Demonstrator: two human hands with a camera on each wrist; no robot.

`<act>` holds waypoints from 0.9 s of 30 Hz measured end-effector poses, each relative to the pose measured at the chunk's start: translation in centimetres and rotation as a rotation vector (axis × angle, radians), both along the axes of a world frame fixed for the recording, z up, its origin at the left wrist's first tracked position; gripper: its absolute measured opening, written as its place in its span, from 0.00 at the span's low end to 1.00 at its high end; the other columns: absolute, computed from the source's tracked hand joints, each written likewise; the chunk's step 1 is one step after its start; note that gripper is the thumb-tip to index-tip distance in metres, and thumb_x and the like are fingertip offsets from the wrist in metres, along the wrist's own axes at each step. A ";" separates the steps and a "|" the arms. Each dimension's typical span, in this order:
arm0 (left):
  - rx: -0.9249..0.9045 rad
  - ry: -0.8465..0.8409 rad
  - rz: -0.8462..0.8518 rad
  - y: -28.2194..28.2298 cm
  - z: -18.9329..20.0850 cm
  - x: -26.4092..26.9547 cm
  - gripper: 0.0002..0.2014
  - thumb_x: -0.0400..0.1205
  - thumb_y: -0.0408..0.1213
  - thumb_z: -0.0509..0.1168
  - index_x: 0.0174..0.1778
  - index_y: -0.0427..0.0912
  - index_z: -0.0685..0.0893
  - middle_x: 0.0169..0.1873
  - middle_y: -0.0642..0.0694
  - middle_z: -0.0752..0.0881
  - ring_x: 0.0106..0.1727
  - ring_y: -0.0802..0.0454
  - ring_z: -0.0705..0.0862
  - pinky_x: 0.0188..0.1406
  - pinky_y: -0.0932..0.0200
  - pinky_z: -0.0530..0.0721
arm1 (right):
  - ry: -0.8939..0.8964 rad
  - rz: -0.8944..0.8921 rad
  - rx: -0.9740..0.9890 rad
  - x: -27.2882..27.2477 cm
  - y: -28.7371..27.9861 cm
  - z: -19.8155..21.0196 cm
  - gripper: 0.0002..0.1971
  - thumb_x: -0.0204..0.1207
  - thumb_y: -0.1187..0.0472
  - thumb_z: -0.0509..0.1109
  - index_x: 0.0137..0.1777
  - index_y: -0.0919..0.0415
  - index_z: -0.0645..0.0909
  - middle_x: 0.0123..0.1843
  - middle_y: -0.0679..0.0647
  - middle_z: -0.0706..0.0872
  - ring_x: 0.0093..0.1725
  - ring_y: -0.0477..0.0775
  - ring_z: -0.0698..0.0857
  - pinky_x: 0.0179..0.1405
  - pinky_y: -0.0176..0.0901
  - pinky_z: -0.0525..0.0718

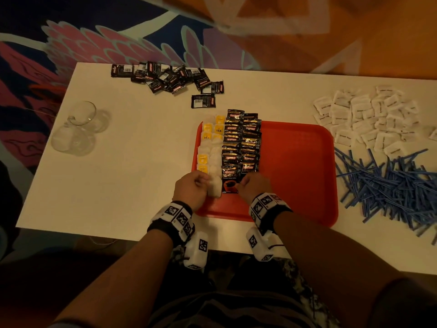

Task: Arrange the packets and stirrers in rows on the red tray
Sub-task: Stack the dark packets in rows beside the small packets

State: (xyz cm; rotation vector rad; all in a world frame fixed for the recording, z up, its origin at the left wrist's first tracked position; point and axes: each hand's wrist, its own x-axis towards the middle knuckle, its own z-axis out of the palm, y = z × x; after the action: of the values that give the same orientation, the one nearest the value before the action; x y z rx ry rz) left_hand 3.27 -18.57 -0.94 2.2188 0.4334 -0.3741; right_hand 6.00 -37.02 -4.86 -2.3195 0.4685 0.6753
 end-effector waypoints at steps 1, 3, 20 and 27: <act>0.013 -0.015 -0.032 -0.2 0.0 0.1 0.13 0.82 0.27 0.61 0.51 0.44 0.89 0.45 0.51 0.88 0.46 0.55 0.83 0.37 0.83 0.71 | 0.002 0.006 0.000 0.0 0.0 0.0 0.09 0.74 0.53 0.76 0.37 0.52 0.81 0.42 0.49 0.86 0.41 0.49 0.85 0.41 0.44 0.87; 0.039 -0.032 -0.084 -0.5 0.0 0.2 0.15 0.82 0.26 0.59 0.52 0.44 0.90 0.47 0.50 0.88 0.47 0.55 0.82 0.38 0.85 0.70 | 0.003 0.015 -0.005 -0.1 0.0 0.0 0.09 0.74 0.51 0.75 0.36 0.50 0.80 0.42 0.49 0.86 0.42 0.50 0.85 0.44 0.47 0.89; 0.044 0.009 -0.039 -0.4 0.5 0.6 0.11 0.83 0.29 0.63 0.47 0.48 0.88 0.45 0.53 0.85 0.47 0.55 0.81 0.36 0.81 0.71 | 0.000 0.014 -0.036 0.2 -1.6 2.5 0.11 0.76 0.47 0.71 0.37 0.50 0.80 0.39 0.47 0.85 0.40 0.49 0.84 0.40 0.43 0.85; 0.123 0.000 -0.030 0.7 2.0 3.0 0.07 0.83 0.35 0.67 0.45 0.53 0.85 0.49 0.49 0.88 0.48 0.47 0.85 0.50 0.59 0.79 | -0.029 0.022 -0.050 2.0 -5.0 5.0 0.12 0.77 0.45 0.69 0.40 0.52 0.78 0.40 0.51 0.85 0.41 0.53 0.86 0.42 0.49 0.89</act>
State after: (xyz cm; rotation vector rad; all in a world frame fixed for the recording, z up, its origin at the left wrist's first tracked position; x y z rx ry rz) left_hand 6.25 -17.90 1.07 2.3469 0.4341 -0.3715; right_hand 8.00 -42.03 0.10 -2.3809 0.4525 0.6463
